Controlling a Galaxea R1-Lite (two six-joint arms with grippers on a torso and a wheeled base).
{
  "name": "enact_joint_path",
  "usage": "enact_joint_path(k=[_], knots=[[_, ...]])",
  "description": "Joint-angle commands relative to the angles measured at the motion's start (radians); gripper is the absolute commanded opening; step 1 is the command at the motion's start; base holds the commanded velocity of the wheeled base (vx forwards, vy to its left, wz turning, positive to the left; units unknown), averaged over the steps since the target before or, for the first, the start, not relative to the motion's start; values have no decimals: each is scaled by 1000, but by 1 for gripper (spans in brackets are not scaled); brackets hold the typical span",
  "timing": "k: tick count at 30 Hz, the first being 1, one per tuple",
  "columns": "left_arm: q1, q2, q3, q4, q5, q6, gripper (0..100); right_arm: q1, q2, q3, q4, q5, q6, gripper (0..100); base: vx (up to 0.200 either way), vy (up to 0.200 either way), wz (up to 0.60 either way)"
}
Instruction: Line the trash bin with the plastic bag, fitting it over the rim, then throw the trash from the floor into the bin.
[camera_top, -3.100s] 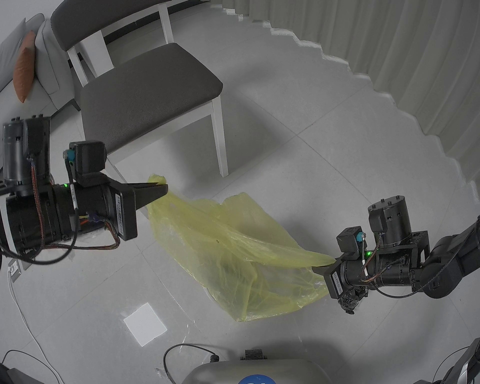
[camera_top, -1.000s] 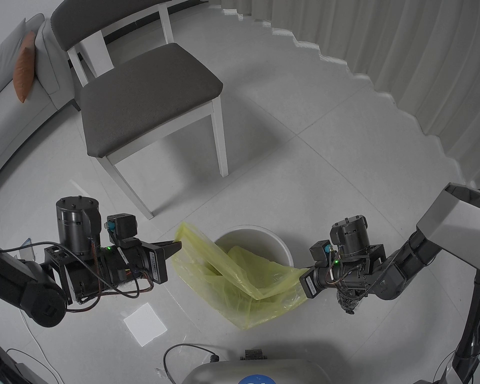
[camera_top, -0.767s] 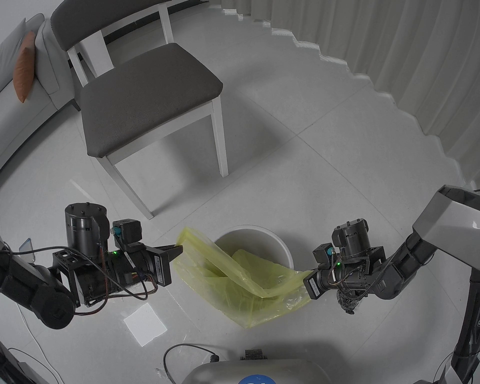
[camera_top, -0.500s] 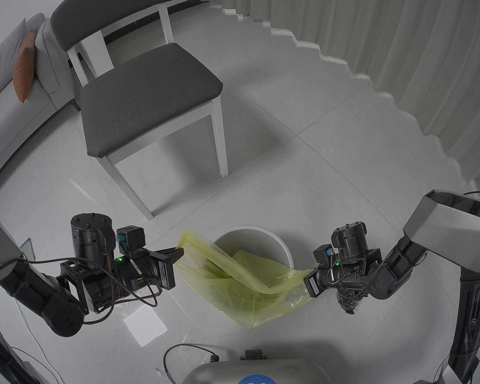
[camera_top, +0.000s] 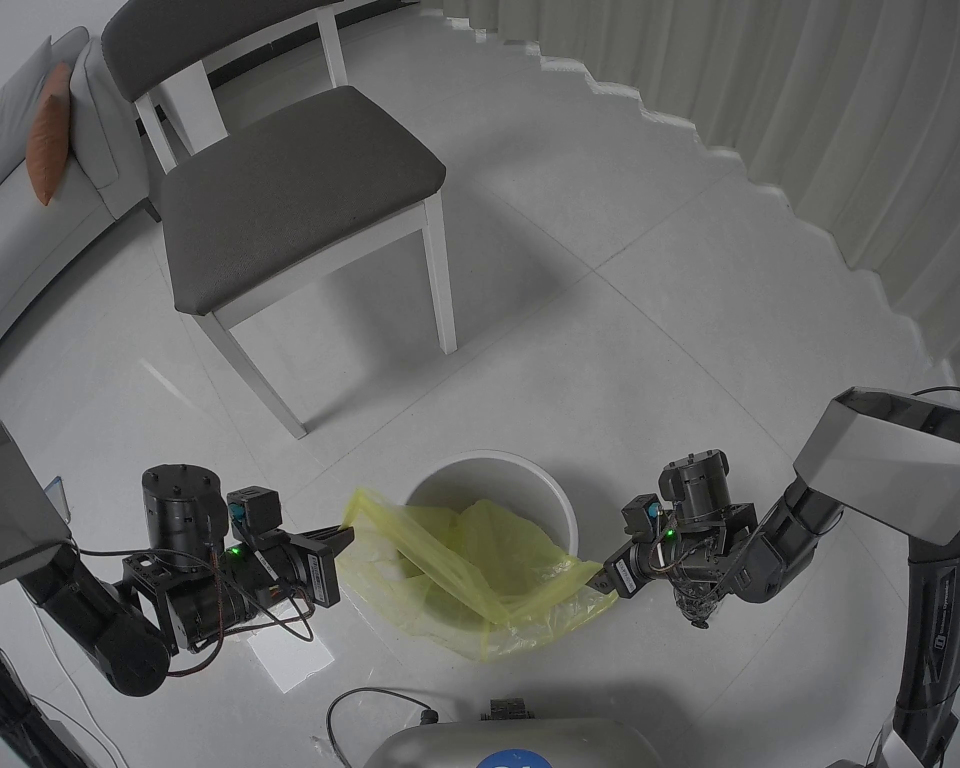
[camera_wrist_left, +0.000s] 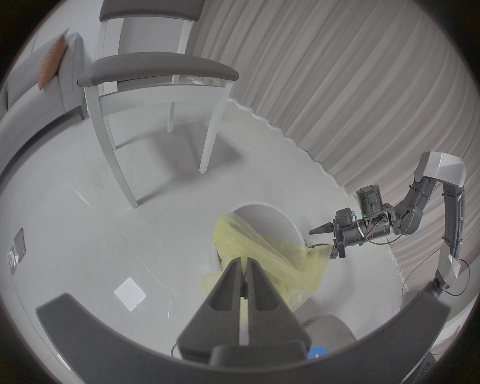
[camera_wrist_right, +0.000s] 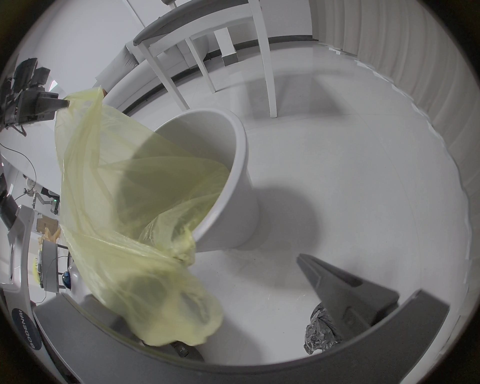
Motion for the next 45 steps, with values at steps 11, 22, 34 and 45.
enact_joint_path(k=[11,22,34,45], knots=[[13,15,3,-57,4,-28,0,-27,-195,95,7,1,-9,100,0,0,0],[-10,-49,114,-57,6,-27,0,1,-136,135,3,1,-17,100,0,0,0],[-23,-103,114,-58,29,-42,0,2,-128,181,-31,3,-34,100,0,0,0],[-26,-108,157,-60,32,-67,0,2,-226,218,-80,3,-77,100,0,0,0]])
